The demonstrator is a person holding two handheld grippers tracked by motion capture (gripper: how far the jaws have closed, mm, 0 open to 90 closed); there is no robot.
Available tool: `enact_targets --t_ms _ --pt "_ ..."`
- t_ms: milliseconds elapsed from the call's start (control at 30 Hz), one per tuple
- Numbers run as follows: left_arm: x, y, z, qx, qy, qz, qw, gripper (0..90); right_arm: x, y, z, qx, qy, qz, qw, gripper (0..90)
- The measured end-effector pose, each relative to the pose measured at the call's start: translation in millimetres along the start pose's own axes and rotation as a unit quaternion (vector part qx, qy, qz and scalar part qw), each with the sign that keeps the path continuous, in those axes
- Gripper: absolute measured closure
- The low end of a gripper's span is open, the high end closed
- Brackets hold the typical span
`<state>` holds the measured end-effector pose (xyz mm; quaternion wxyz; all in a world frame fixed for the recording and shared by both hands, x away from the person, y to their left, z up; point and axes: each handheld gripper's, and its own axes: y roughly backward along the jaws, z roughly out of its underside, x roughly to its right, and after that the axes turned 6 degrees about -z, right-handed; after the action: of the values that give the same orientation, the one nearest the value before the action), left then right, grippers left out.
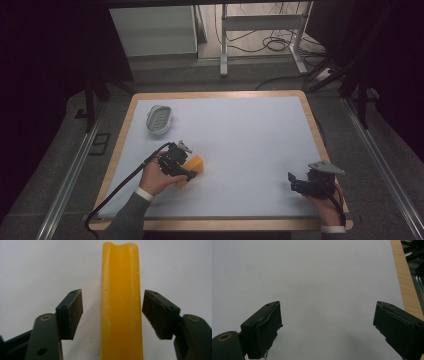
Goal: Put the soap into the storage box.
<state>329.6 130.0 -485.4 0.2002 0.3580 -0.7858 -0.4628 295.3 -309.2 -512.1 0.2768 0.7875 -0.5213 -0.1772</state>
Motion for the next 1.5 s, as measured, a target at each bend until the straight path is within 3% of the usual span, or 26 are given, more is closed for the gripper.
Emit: enact_targets --t_ms 200,367,433,733,1033,1500 --pt "2.1 -6.0 1.1 -0.005 0.007 -0.002 1.0000 41.0 0.4 -0.5 0.4 -0.002 -0.001 0.001 1.0000 8.1" --pt "3.0 -12.6 2.1 -0.012 0.011 -0.004 0.9999 53.1 0.6 -0.7 0.6 -0.002 -0.001 0.002 1.0000 8.1" --pt "3.9 -14.6 2.7 -0.014 0.012 0.006 0.9998 59.1 0.8 -0.6 0.7 -0.003 -0.001 0.004 1.0000 8.1" --pt "0.9 -11.4 4.3 -0.010 0.015 -0.005 0.9998 61.2 1.0 -0.5 0.6 -0.003 -0.002 0.003 1.0000 8.1" --pt "-9.3 -2.9 4.3 0.000 0.025 0.004 0.9997 61.2 0.8 2.4 -0.9 0.008 0.000 -0.004 1.0000 8.1" --pt "-27.1 12.8 2.7 0.016 0.043 0.001 0.9990 61.3 2.0 1.7 -0.3 0.004 -0.002 -0.002 1.0000 8.1"
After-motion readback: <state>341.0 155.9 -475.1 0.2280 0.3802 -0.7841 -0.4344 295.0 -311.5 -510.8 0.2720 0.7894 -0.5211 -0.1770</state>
